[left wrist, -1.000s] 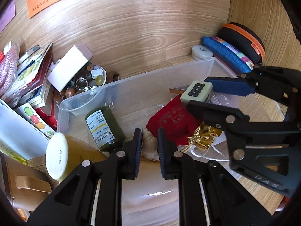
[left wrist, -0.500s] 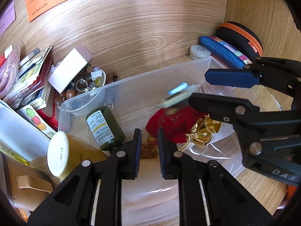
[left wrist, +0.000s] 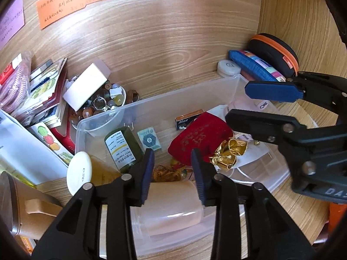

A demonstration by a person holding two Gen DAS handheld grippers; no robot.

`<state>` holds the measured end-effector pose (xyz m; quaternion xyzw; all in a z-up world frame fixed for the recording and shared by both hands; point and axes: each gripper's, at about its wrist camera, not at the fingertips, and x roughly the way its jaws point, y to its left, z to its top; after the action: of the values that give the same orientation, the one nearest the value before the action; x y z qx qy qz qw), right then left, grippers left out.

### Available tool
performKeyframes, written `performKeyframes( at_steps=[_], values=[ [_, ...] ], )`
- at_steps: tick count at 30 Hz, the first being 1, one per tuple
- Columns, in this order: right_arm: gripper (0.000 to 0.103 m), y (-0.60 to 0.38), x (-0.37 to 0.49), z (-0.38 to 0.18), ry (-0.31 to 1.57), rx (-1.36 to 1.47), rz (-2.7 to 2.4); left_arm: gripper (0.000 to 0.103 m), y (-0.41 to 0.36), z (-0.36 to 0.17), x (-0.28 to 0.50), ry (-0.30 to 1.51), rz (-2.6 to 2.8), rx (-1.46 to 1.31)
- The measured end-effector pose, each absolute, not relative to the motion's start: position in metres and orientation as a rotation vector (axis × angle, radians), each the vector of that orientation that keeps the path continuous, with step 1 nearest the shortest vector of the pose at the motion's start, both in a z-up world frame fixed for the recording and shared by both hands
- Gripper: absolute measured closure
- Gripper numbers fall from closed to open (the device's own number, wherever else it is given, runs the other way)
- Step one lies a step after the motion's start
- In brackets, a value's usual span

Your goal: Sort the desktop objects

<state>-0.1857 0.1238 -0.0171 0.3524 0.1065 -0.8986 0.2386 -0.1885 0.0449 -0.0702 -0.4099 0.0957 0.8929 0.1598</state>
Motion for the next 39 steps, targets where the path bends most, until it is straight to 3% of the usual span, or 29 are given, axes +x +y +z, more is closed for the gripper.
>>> performKeyframes(
  at_steps=[2, 5, 9, 12, 18, 22, 29, 39],
  values=[
    [0.062, 0.126, -0.181, -0.013, 0.257, 0.953, -2.443, 0.051, 0.045, -0.067, -0.183, 0.270, 2.562, -1.158],
    [0.045, 0.129, -0.173, -0.005, 0.244, 0.921, -2.465, 0.047, 0.045, -0.063, -0.176, 0.272, 2.578, -1.137],
    [0.043, 0.133, -0.161, 0.004, 0.230, 0.880, -2.486, 0.038, 0.044, -0.055, -0.167, 0.264, 2.600, -1.115],
    [0.031, 0.138, -0.152, 0.010, 0.215, 0.857, -2.514, 0.027, 0.041, -0.049, -0.158, 0.248, 2.632, -1.095],
    [0.021, 0.152, -0.133, 0.017, 0.181, 0.820, -2.571, 0.011, 0.031, -0.037, -0.138, 0.219, 2.710, -1.060],
    [0.018, 0.157, -0.121, 0.016, 0.154, 0.825, -2.585, 0.008, 0.022, -0.030, -0.123, 0.170, 2.748, -1.041],
    [0.004, 0.160, -0.096, 0.012, 0.150, 0.797, -2.647, 0.006, 0.011, -0.020, -0.096, 0.145, 2.855, -0.978],
    [0.000, 0.162, -0.050, 0.021, 0.177, 0.642, -2.826, 0.001, 0.008, -0.003, -0.058, 0.079, 2.968, -0.841]
  ],
)
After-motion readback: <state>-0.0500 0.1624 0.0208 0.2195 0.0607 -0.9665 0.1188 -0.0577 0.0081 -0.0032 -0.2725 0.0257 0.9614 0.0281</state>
